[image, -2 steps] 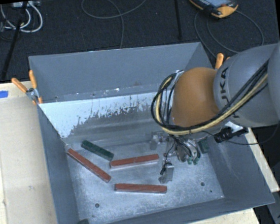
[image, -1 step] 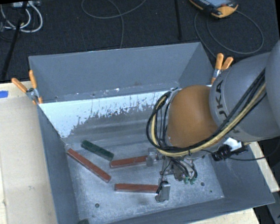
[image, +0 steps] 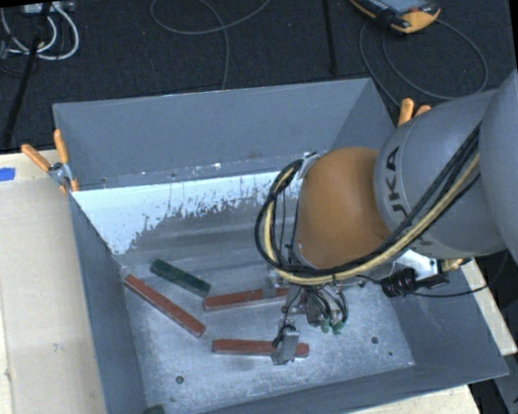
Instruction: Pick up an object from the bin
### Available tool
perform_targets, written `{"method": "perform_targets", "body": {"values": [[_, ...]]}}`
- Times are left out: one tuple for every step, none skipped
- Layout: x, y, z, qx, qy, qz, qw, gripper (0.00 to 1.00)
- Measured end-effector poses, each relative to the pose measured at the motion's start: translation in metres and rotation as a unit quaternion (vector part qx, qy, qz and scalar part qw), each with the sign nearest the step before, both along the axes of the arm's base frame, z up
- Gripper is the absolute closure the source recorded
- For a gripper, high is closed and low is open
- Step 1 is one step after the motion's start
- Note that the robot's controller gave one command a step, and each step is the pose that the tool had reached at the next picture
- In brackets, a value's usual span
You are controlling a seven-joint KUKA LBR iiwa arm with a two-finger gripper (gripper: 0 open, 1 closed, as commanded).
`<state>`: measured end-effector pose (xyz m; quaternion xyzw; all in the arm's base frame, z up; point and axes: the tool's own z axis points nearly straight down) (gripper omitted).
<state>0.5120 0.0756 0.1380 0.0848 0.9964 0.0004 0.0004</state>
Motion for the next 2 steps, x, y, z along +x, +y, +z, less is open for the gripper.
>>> {"method": "perform_targets", "body": {"values": [[-0.017, 0.022, -0.059, 0.000, 0.0000, 0.055, 0.9985, 0.00], [-0.022, 0.022, -0.078, 0.002, 0.0024, -0.055, 0.9985, 1.00]]}}
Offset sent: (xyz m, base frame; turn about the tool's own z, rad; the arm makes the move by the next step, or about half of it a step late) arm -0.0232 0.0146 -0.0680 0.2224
